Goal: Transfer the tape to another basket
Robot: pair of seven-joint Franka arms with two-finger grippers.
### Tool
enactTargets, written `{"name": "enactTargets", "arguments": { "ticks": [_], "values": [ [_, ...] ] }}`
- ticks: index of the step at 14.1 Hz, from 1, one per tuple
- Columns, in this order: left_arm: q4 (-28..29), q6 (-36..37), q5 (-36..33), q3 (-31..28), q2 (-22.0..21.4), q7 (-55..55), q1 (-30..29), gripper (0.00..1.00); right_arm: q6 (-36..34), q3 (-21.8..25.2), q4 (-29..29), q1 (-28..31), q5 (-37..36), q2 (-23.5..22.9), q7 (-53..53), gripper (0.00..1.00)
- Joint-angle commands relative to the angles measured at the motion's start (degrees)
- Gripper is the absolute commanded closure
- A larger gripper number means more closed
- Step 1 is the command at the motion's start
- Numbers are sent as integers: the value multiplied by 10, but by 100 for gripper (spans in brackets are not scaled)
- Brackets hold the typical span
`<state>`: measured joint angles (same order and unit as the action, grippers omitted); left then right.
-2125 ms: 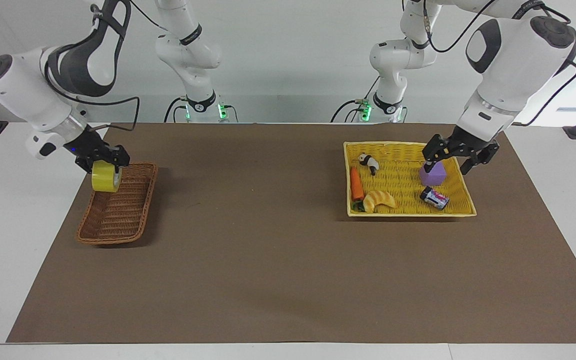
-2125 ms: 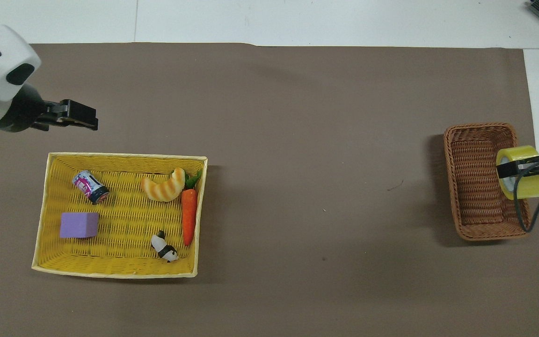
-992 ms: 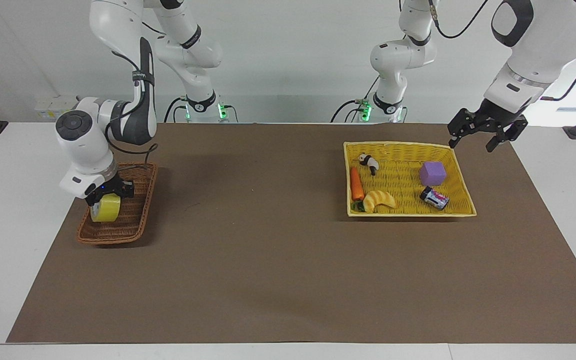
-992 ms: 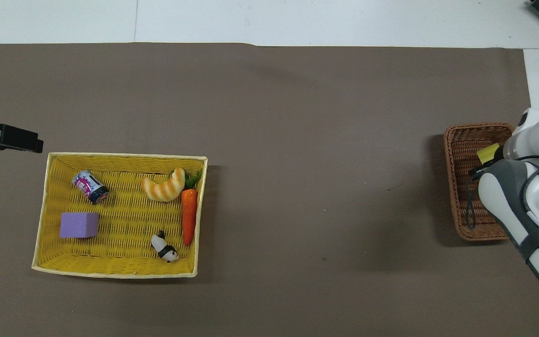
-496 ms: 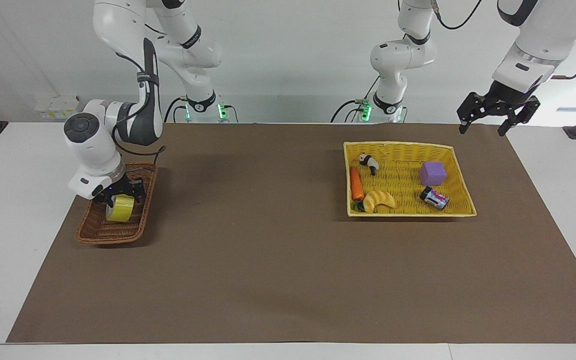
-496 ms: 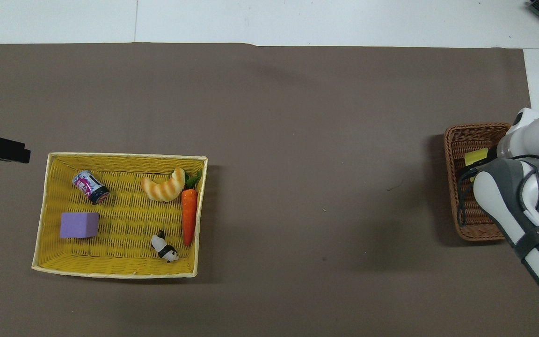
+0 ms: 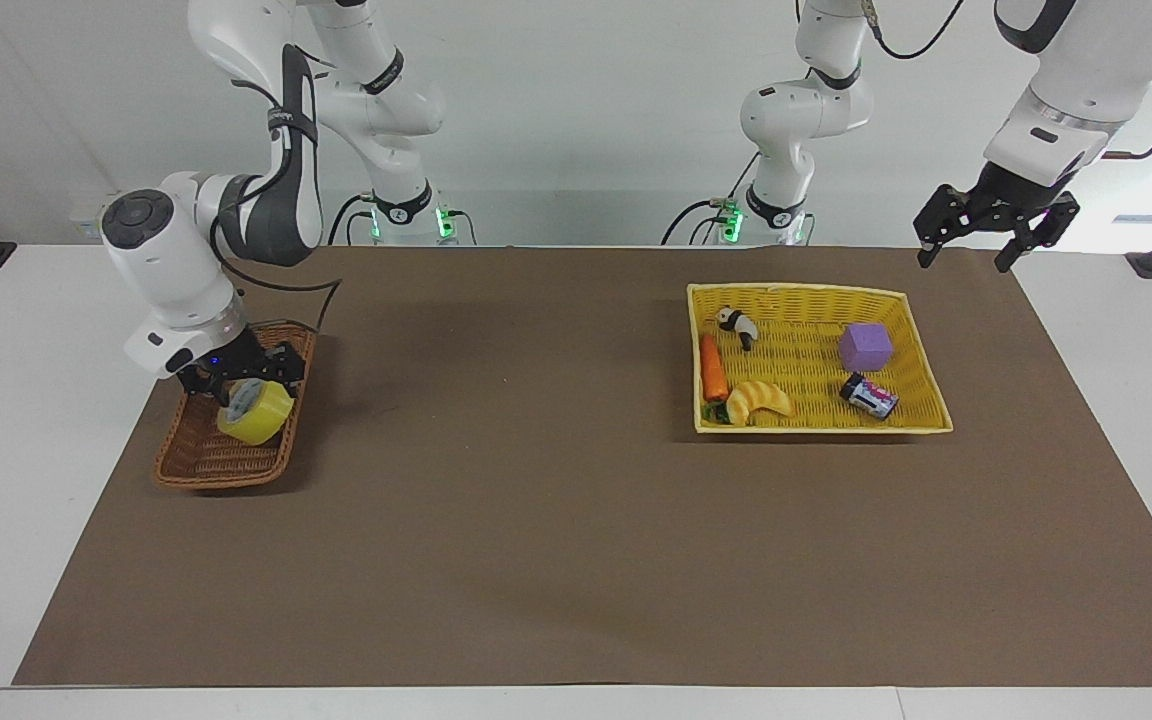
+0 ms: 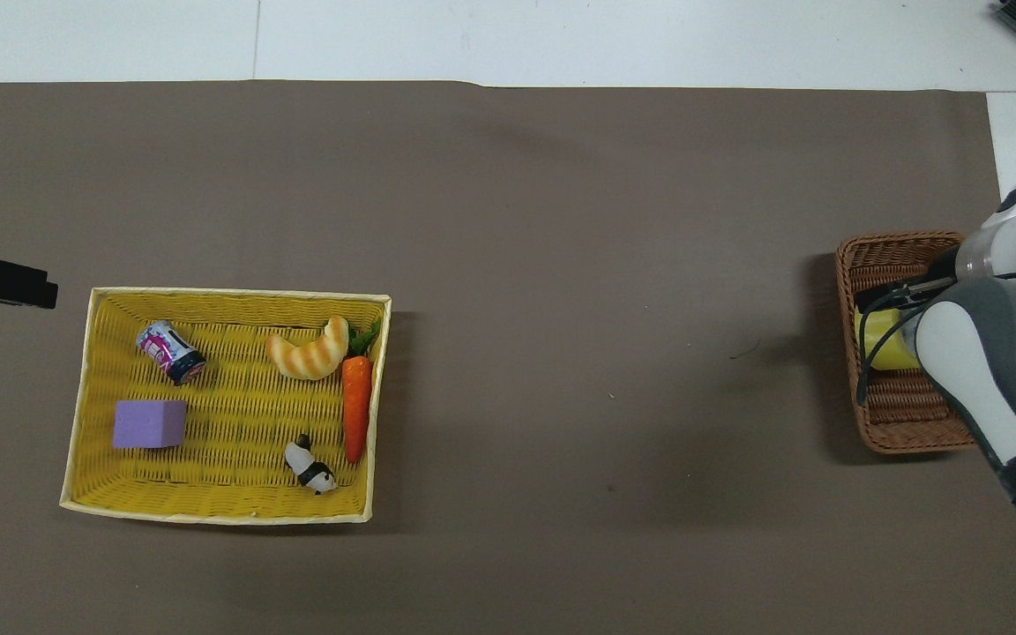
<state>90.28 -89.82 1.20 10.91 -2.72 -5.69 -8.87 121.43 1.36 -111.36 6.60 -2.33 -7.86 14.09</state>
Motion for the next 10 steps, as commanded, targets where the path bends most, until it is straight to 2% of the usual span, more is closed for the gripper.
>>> {"name": "enactTargets", "arguments": {
  "ticks": [1,4,6,10],
  "values": [
    [5,8,-11,3,-7,-6,-5,0,-33,-1,33,-8,14,8,-61,0],
    [5,8,-11,3,-7,-6,-5,0,-93,-2,82,-23,14,20,-124,0],
    [5,8,-11,3,-7,-6,-5,0,-104,-7,83,-36,14,50,-199,0],
    [3,4,-10,3,-6,-5,-4,0,-188,-14,89,-47,14,118,-273,0]
  ]
}}
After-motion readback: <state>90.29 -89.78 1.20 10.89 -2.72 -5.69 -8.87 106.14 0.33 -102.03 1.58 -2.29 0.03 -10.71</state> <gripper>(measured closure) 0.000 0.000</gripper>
